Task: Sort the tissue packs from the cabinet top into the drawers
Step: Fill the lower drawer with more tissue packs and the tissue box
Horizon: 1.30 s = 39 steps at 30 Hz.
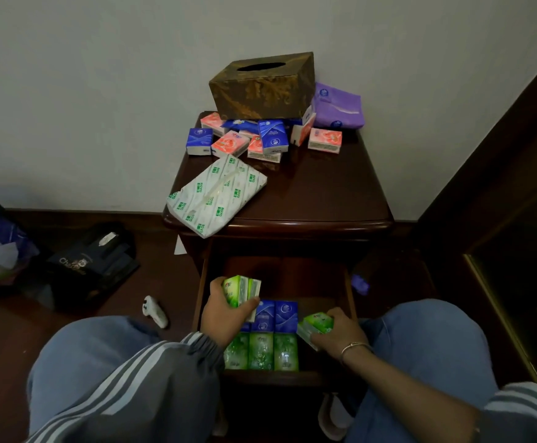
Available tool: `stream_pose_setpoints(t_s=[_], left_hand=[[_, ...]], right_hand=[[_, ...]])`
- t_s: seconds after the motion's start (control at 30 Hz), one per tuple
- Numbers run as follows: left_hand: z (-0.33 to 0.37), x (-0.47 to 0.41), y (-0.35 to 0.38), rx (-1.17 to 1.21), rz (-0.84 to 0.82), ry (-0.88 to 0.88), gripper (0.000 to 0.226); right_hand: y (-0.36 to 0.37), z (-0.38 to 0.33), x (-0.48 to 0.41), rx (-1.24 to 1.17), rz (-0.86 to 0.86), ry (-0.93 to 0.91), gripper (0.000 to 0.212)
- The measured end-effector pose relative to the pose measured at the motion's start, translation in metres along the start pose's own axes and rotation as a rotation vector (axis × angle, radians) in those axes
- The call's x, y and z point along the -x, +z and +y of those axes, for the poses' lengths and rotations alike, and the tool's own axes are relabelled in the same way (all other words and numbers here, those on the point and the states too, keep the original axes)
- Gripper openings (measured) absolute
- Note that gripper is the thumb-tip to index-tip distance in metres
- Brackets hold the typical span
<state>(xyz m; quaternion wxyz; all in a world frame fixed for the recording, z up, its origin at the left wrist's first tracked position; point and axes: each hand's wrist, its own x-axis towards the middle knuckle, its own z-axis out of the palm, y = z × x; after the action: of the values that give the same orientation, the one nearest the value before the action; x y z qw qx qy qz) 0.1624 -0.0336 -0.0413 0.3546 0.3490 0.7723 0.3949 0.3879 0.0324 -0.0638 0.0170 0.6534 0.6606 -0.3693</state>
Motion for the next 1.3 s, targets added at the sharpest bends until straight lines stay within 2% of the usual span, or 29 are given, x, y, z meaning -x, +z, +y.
stream_pose_setpoints(t_s=[0.2, 0.37, 0.43, 0.53, 0.57, 0.73, 0.93, 1.07, 1.13, 1.2, 1.23, 1.3], left_hand=[[-0.005, -0.002, 0.002, -0.010, -0.019, -0.029, 0.075], [-0.009, -0.001, 0.003, -0.035, -0.028, -0.041, 0.076], [-0.010, -0.002, 0.004, -0.035, -0.031, -0.051, 0.076], [-0.012, -0.002, 0.004, -0.038, -0.035, -0.060, 0.076], [-0.012, -0.003, 0.005, -0.037, -0.040, -0.063, 0.076], [-0.013, -0.004, 0.008, -0.045, -0.058, -0.061, 0.074], [-0.016, -0.004, 0.012, -0.054, -0.075, -0.061, 0.074], [-0.016, -0.003, 0.013, -0.061, -0.065, -0.051, 0.077], [-0.015, -0.002, 0.014, -0.078, -0.061, -0.036, 0.078], [-0.014, 0.000, 0.016, -0.098, -0.062, -0.013, 0.079], [-0.013, 0.000, 0.018, -0.107, -0.068, 0.002, 0.081], [-0.011, 0.003, 0.021, -0.121, -0.085, 0.027, 0.085]], right_hand=[[0.023, 0.003, -0.005, 0.214, -0.034, 0.076, 0.070], [0.043, 0.008, -0.010, 0.099, -0.166, 0.131, 0.088], [0.048, 0.009, -0.014, -0.021, -0.244, 0.161, 0.074], [0.037, -0.003, -0.015, -0.217, -0.428, 0.192, 0.029], [0.031, -0.007, -0.016, -0.243, -0.466, 0.219, 0.027], [0.021, -0.006, -0.021, 0.177, -0.459, 0.219, 0.049], [0.026, -0.004, -0.016, 0.353, -0.503, 0.039, 0.043], [0.024, -0.004, -0.018, 0.377, -0.520, 0.092, 0.045], [0.018, -0.014, -0.018, 0.281, -0.392, 0.099, 0.044], [0.009, -0.028, -0.018, -0.005, -0.228, 0.062, 0.042], [0.005, -0.036, -0.018, -0.190, -0.198, 0.023, 0.042], [-0.002, -0.051, -0.010, -0.523, -0.292, -0.022, 0.040]])
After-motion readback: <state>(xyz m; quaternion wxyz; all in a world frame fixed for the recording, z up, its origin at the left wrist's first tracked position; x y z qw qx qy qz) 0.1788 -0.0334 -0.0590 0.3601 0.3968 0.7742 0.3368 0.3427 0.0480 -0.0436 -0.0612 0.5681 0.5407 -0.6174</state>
